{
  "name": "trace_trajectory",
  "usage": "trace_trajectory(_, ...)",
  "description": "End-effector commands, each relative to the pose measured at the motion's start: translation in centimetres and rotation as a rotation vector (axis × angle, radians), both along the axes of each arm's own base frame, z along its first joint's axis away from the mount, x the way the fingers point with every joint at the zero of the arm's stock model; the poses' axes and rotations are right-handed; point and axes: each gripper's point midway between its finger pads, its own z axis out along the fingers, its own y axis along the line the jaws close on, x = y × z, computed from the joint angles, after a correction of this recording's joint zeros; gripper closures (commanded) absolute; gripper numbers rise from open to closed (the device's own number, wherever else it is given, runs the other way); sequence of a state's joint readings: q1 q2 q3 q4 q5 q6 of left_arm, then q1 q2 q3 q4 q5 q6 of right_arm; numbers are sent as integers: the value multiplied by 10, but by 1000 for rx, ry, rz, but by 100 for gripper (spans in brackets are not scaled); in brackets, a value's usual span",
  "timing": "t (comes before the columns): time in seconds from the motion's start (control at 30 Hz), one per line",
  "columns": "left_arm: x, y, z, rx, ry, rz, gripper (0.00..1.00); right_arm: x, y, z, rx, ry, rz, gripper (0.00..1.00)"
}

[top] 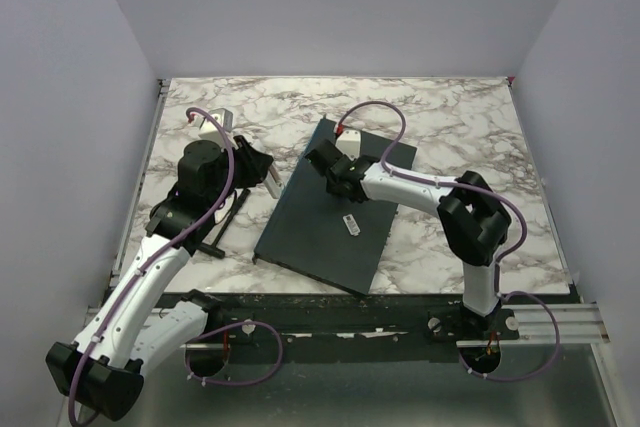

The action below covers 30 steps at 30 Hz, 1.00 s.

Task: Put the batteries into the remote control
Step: Pick up the battery from the center of the board.

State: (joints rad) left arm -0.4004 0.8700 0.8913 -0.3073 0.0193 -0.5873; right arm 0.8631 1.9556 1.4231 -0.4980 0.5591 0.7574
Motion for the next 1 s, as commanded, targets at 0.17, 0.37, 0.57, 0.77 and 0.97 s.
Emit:
trace_trajectory(0.17, 2, -6, 5, -33, -15, -35, 100, -31, -29, -8, -68, 42, 50, 88)
trace_trajectory(0.37, -1, -17, 7, -96, 11, -86, 100, -27, -31, 37, -30, -69, 120, 99)
trace_trajectory(0.57, -14, -40, 13, -277, 38, -190, 100, -53, -25, 128, 25, -232, 502, 99)
trace_trajectory(0.77, -32, -71, 8, -543, 63, -356, 100, -114, -35, 195, 172, -313, 770, 99)
trace_trajectory(0.97, -52, -95, 14, -670, 20, -480, 100, -174, -21, 222, 353, -109, 955, 99)
